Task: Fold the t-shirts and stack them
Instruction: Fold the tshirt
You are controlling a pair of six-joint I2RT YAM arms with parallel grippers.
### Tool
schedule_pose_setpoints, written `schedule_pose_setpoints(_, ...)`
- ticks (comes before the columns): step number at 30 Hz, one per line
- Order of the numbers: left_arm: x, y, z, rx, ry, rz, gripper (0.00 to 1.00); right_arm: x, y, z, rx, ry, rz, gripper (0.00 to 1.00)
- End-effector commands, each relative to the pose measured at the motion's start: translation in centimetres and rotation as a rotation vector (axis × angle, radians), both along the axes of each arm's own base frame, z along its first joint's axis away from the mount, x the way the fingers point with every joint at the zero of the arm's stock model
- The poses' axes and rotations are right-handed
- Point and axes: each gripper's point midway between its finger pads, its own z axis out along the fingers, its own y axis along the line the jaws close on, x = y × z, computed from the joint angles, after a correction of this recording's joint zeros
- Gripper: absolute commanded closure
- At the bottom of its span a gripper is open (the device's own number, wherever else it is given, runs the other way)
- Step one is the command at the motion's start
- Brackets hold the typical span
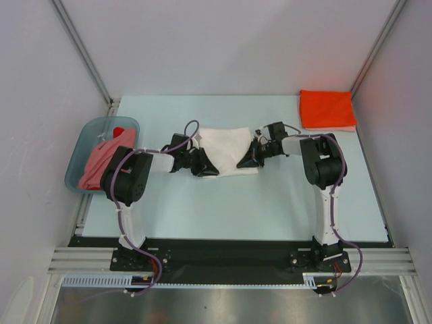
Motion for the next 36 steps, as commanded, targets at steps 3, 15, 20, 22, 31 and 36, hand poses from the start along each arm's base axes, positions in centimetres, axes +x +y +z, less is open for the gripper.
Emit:
schedule_pose_setpoints(3, -0.1, 0.4, -0.7, 0.015, -0.043, -0.023, 0.79, -3.0, -4.4, -0.9, 0.011, -0.004, -0.059, 1.00)
schedule_pose_setpoints(15, 1.9, 0.1, 8.8, -0.012, -0.204, -0.062, 0.66, -0.6, -1.3, 7.3, 0.038, -0.142, -0.014, 1.00)
schedule_pose_setpoints(20, 3.5, 1.7, 6.4, -0.036, -0.133, 0.031, 0.70, -1.0, 0.3, 3.8, 0.027, -0.088, -0.006, 1.00)
schedule_pose_setpoints(22, 3.7, 2.7, 4.2, -0.017, -0.101, 0.059, 0.72, -1.4, 0.0, 2.3, 0.018, -0.084, -0.004, 1.00)
schedule_pose_setpoints(31, 0.5, 3.9, 0.5, 0.047, -0.054, 0.033, 0.73, -6.1, -5.1, -1.1, -0.081, -0.015, -0.036, 0.87)
schedule_pose_setpoints(36, -2.2, 5.7, 2.2, 0.137, -0.081, 0.006, 0.66, -6.3, -7.5, 2.6, -0.253, -0.138, -0.019, 0.71)
